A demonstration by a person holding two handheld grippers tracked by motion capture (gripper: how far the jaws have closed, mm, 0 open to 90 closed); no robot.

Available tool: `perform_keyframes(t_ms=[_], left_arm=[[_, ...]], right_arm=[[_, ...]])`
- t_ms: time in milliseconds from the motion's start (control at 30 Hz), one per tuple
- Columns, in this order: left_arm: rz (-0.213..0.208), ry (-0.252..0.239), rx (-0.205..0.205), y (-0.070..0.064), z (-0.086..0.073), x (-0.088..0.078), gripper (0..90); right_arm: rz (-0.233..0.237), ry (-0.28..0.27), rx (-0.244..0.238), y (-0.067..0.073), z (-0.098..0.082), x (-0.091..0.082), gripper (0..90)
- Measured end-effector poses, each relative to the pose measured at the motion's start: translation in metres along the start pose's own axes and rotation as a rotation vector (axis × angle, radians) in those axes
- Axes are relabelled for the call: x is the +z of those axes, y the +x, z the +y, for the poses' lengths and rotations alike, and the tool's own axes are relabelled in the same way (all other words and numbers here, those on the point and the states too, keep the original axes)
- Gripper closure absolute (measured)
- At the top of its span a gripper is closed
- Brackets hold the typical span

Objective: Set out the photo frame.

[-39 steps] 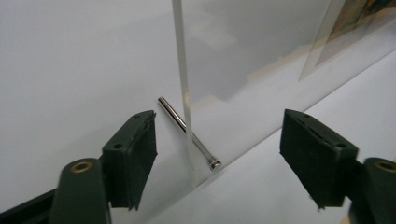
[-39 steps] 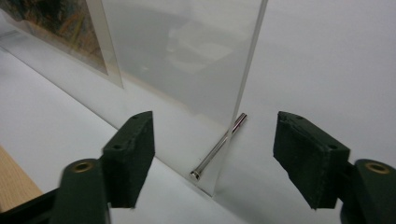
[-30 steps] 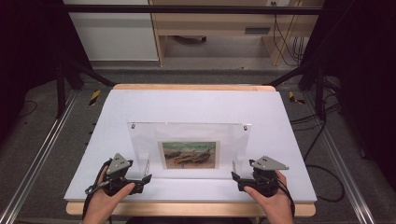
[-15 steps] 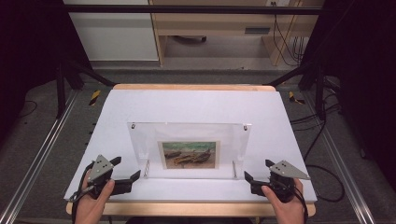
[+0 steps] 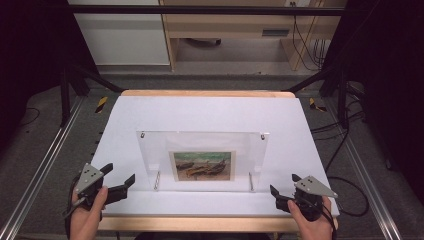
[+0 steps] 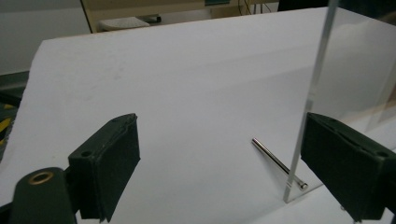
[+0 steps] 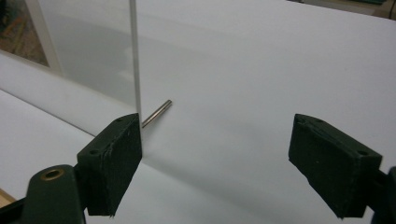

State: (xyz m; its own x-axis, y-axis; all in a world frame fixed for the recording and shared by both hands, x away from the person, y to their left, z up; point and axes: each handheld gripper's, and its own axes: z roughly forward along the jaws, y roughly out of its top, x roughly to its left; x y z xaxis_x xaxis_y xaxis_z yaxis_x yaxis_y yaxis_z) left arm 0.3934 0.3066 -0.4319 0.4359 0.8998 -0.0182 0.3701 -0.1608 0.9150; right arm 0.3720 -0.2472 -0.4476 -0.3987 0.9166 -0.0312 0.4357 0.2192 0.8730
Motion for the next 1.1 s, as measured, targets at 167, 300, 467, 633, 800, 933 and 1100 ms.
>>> perform_keyframes(t_ms=[167, 300, 467, 633, 800, 933, 1100], left_arm=[[0.056, 0.013, -0.011, 0.008, -0.002, 0.002, 12.7], [0.079, 0.036, 0.004, 0.009, -0.003, 0.005, 13.6], [0.117, 0.046, 0.033, 0.009, -0.003, 0.005, 13.4], [0.14, 0.055, 0.018, 0.017, -0.001, 0.007, 11.9], [0.127, 0.064, 0.018, 0.027, 0.002, 0.013, 10.9], [0.106, 0.075, 0.048, 0.033, 0.007, 0.02, 10.1], [0.063, 0.103, 0.062, 0.036, 0.015, 0.035, 9.6]], right_arm=[[-0.052, -0.02, 0.007, -0.005, -0.001, -0.001, 14.3], [-0.082, -0.02, 0.013, -0.008, -0.001, 0.001, 13.2], [-0.081, -0.018, -0.011, -0.005, -0.001, 0.005, 11.9], [-0.102, -0.016, -0.027, 0.0, 0.0, 0.012, 10.6], [-0.12, -0.005, -0.013, -0.005, 0.002, 0.022, 9.6], [-0.122, 0.008, 0.012, -0.009, 0.005, 0.027, 9.3], [-0.142, 0.054, 0.01, -0.016, 0.019, 0.04, 9.3]])
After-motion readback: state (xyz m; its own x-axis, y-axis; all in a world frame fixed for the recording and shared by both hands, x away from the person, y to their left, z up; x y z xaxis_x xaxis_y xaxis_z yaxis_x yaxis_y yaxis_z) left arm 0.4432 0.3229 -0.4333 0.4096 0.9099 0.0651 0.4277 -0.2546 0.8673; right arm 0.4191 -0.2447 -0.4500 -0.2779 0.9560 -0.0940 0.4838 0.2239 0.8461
